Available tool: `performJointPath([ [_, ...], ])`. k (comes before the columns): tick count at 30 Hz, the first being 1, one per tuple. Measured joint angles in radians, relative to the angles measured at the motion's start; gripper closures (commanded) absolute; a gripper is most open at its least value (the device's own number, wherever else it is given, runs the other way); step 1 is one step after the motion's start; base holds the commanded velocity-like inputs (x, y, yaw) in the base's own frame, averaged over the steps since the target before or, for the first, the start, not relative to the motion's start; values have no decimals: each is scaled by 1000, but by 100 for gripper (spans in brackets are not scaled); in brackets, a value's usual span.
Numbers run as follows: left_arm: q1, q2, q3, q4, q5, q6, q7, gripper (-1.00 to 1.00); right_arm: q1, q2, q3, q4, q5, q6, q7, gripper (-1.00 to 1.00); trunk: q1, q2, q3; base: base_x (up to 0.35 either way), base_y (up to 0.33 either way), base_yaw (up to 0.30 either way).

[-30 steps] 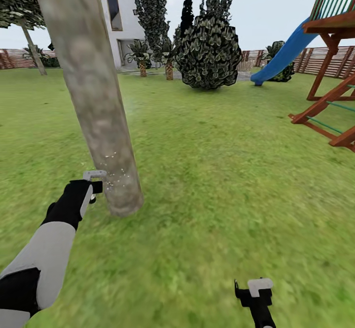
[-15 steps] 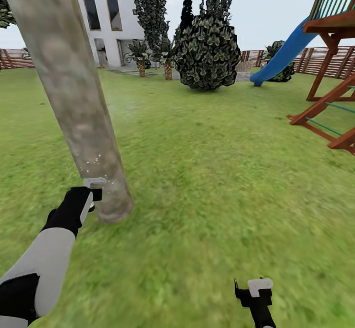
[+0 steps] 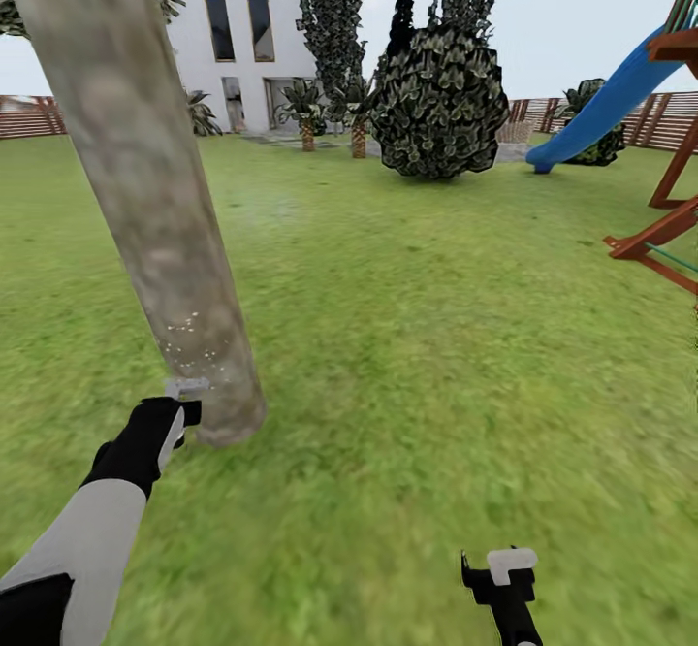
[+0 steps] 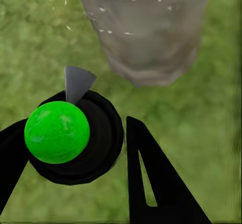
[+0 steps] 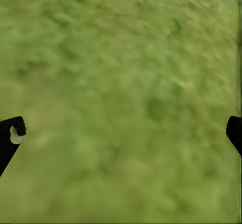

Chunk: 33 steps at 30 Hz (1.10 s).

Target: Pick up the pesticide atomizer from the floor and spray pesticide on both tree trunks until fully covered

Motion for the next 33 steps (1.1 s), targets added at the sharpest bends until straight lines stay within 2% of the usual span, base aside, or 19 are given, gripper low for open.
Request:
performJointPath([
  [9, 87, 2, 5, 32, 10, -12, 2, 100, 0, 0, 0, 0, 0, 0, 0, -100, 0, 0, 0, 5, -275, 0],
  [12, 89, 3, 9, 61, 12, -29, 2, 100, 0, 0, 0, -1, 0, 0, 0, -100, 0, 0, 0, 72, -275, 10],
  [15, 89, 9, 15, 121, 13, -84, 3, 100, 0, 1, 1, -1, 0, 0, 0, -100, 0, 0, 0, 85, -275, 211],
  [19, 89, 12, 68, 136, 11, -121, 2, 100, 0, 1, 1, 0, 0, 0, 0, -100, 0, 0, 0, 101, -275, 272],
  [26, 89, 4, 73, 137, 11, -147, 2, 100, 0, 1, 1, 0, 0, 0, 0, -100, 0, 0, 0, 141, -270, 252],
  [32, 90, 7, 75, 154, 10, -154, 2, 100, 0, 0, 1, 0, 0, 0, 0, -100, 0, 0, 0, 161, -263, 21],
  [33, 90, 8, 74, 176, 12, -182, 2, 100, 0, 0, 1, 0, 0, 0, 1, -100, 0, 0, 0, 178, -248, 1],
])
